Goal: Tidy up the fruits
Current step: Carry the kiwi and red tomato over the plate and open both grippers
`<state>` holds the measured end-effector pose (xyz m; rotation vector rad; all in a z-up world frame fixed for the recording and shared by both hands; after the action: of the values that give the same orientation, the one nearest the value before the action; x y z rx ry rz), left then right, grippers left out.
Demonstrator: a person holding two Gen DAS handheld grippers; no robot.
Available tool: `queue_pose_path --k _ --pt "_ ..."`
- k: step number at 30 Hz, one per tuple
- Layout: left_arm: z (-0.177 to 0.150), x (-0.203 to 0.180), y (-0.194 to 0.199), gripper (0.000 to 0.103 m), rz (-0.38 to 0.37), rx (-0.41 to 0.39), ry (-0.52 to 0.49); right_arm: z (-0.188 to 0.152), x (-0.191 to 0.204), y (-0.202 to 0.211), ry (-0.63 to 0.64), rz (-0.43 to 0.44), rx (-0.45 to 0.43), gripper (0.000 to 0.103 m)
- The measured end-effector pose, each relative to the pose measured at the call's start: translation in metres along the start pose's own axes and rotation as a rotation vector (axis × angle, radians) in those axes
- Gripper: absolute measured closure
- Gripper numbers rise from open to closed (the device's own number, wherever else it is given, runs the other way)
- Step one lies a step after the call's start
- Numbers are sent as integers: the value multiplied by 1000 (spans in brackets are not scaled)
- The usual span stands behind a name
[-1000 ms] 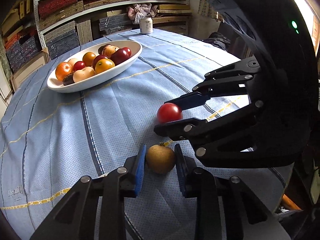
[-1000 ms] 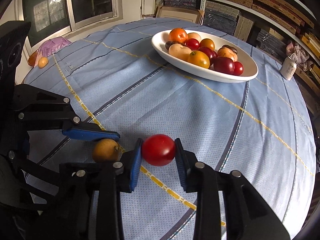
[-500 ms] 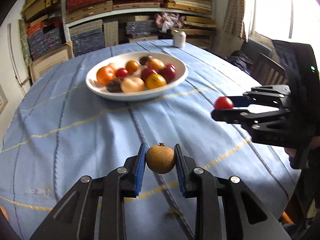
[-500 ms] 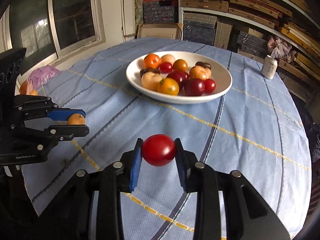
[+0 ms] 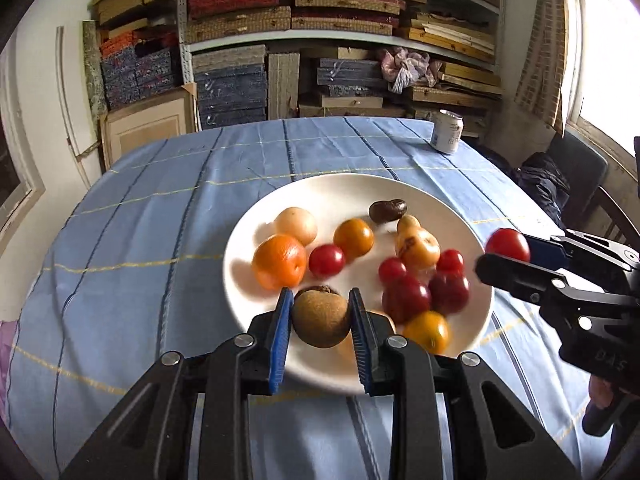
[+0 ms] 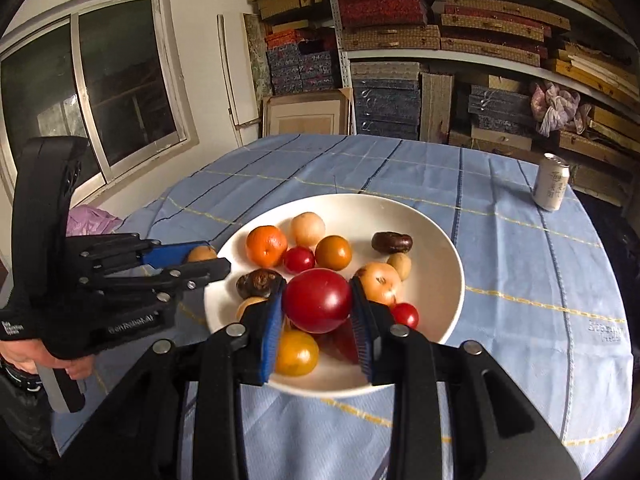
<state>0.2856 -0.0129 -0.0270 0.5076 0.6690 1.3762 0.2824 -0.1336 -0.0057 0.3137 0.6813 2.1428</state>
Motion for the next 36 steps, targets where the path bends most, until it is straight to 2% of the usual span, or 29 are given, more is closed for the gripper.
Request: queue_pose_path --k 3,9,16,17,18,19,20,21,24,36 --pt "12 -6 -25 75 13 13 -33 12 -11 -24 6 -14 24 72" --pt "15 -14 -59 75 -23 48 -33 21 -26 -69 -8 -10 76 72" --pt "13 -6 -73 75 13 69 -34 14 -34 -91 -3 -16 102 71" --pt "13 -6 -72 74 19 63 -34 14 -35 -92 2 -21 97 67" --pt "15 -5 -71 68 25 46 -24 15 -35 -91 0 -19 91 40" --pt "17 -6 -70 59 19 34 -14 16 -38 -90 -18 -27 77 20" --pt "18 -8 -68 28 -4 20 -5 18 -41 -86 -43 -28 55 10" --pt "20 -9 -64 5 -4 -3 7 20 -42 -82 -59 -18 35 7" --pt "24 -12 -57 4 26 -62 -23 26 -45 -72 -49 -33 16 7" --pt "21 -10 -60 4 31 -20 -20 27 -23 -69 16 4 28 6"
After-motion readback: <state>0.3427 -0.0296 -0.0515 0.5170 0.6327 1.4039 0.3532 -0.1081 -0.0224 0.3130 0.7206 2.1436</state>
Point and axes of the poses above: each gripper's, at about its wrist camera, not at the fingertips, and y roughly against the way its jaws point, x to its left, z to its top, the point moved 7 cm from there along -y, roughly the way its jaws point, and after that the axes turned 11 degrees about y, right-handed, at the moved point
